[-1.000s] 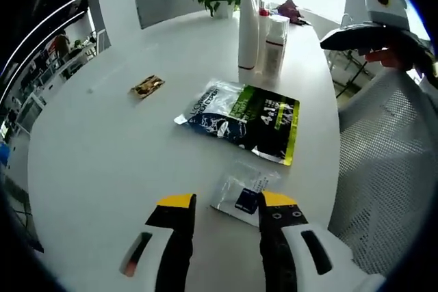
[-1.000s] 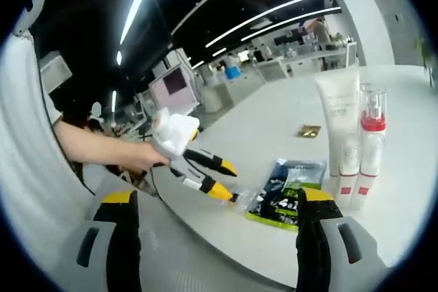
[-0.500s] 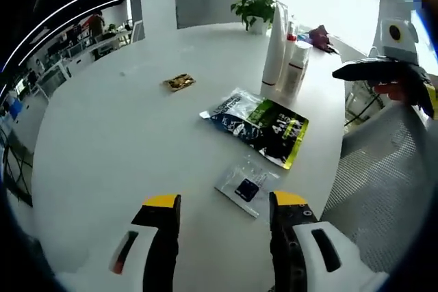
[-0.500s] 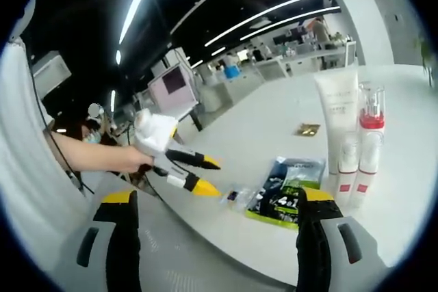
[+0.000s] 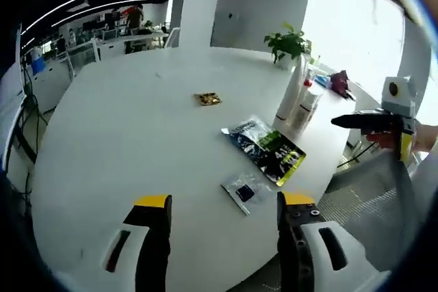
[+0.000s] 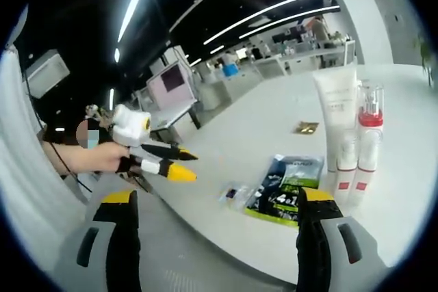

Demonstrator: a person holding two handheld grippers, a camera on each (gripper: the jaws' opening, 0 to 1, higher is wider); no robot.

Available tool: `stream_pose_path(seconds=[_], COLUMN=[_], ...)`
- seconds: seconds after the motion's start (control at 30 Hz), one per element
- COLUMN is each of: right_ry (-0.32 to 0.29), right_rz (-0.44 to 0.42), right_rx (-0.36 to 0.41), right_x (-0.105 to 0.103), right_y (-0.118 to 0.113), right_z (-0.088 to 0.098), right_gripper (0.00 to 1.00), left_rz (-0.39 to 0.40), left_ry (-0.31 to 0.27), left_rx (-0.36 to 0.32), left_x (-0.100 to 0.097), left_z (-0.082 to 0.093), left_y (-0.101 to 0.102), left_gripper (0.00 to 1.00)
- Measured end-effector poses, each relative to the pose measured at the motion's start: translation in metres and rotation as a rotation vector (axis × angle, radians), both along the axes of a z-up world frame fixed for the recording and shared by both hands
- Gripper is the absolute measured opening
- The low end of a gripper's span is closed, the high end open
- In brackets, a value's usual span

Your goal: Arrange the skincare products in the storage area until every visible bottle or jar stands upright without overlapping.

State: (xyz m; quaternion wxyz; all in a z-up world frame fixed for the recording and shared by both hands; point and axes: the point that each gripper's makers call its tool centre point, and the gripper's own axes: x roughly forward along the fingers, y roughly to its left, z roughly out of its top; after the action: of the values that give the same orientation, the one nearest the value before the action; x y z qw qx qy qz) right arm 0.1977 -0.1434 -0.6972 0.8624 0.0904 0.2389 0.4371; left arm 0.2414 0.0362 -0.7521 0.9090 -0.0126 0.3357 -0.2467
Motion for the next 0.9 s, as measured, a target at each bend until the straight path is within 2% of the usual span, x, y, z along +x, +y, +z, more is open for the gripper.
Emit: stream_pose_path(seconds=[0.17, 0.3, 0.4, 0.47, 0.7, 0.8, 0.9], right_ry=[0.003, 0.007, 0.009, 0.012, 0.012, 0.009, 0.006], right_rz=[-0.001, 0.0, 0.002, 0.002, -0.004, -0.011, -0.017], right_rx=[0.0, 0.0, 0.001, 0.002, 0.013, 0.019, 0.025], right_x=[0.0, -0.001, -0.001, 0.0, 0.002, 0.003, 0.005], right_y=[0.0, 0.001, 0.001, 0.001, -0.002, -0.003, -0.004], right_z=[0.0, 0.0, -0.001, -0.001, -0.004, -0.003, -0.003], right_gripper=[0.96, 0.96, 0.96, 0.96, 0.96, 0.96, 0.96], left_rz=[0.053, 0.075, 0.084, 0.087, 0.122, 0.109, 0.096], left_ry=[-0.004, -0.005, -0.031, -0.024, -0.068, -0.083, -0.092], left_rx=[-0.024, -0.058, -0.057, -0.061, -0.116, -0.115, -0.091], left_x=[-0.007, -0.016, -0.022, -0.025, -0.026, -0.027, -0.028], left_z=[0.005, 0.011, 0.017, 0.017, 0.041, 0.043, 0.043], left_y=[0.015, 0.015, 0.02, 0.022, 0.02, 0.021, 0.023], left_gripper=[0.66, 0.68, 0.72, 0.74, 0.81, 0.85, 0.93])
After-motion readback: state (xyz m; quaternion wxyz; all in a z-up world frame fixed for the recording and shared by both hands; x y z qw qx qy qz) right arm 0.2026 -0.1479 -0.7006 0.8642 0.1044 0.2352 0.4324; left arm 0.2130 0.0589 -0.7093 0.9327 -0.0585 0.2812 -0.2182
